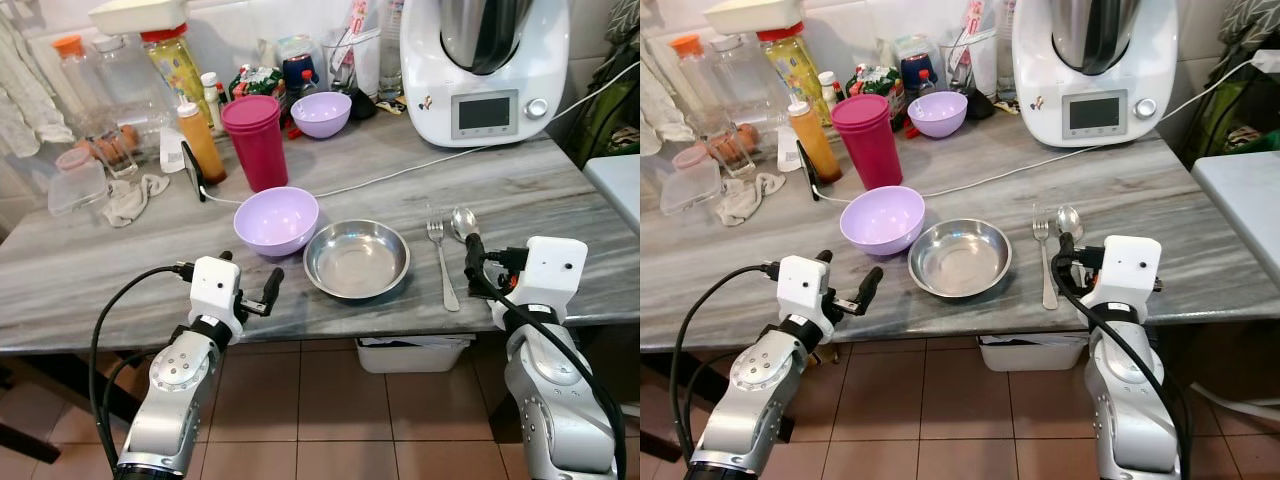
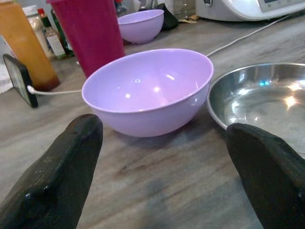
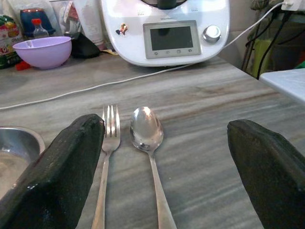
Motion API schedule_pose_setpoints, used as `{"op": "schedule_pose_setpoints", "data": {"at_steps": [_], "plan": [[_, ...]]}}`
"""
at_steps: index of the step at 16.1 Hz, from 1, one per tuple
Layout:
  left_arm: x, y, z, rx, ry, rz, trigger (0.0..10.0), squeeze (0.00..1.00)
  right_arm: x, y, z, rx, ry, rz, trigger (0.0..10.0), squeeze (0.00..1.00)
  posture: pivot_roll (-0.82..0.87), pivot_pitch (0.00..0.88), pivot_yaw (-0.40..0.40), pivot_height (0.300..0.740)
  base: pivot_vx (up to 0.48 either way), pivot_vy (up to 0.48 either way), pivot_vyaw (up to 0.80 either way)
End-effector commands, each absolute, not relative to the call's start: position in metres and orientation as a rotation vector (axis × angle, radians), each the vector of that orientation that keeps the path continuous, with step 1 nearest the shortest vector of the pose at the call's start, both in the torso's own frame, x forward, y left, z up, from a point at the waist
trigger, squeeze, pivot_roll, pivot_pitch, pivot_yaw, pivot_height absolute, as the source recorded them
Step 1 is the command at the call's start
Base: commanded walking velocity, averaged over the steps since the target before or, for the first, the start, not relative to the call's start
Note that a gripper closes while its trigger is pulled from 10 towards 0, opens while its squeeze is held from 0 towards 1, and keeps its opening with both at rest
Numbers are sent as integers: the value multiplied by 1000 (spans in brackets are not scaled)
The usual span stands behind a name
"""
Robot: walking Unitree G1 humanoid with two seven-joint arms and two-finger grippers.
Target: Setting the table
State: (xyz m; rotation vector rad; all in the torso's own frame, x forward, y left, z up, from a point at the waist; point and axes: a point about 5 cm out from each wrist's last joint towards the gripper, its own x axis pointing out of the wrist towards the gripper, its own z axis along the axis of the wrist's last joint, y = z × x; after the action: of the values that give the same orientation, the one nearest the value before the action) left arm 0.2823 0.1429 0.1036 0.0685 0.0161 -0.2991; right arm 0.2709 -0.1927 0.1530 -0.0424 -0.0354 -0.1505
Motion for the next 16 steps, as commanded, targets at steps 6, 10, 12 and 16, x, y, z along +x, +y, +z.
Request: {"op": "schedule_pose_setpoints", "data": {"at_steps": [6, 10, 12, 16], "plan": [[286, 149, 103, 96, 37, -259, 10000, 0, 272, -186, 152, -25, -28, -120, 10000, 0, -281, 0, 139, 740, -127, 0, -283], [287, 148, 102, 98, 44, -267, 10000, 0, 273, -184, 150, -12, -19, -109, 10000, 0, -283, 0, 142, 740, -287, 0, 0], [288, 149, 103, 100, 46, -267, 10000, 0, 274, -183, 150, -8, -17, -105, 10000, 0, -284, 0, 143, 740, -298, 0, 0], [288, 148, 103, 103, 48, -272, 10000, 0, 273, -178, 152, 30, -33, -56, 10000, 0, -285, 0, 143, 740, -317, 0, 0]]}}
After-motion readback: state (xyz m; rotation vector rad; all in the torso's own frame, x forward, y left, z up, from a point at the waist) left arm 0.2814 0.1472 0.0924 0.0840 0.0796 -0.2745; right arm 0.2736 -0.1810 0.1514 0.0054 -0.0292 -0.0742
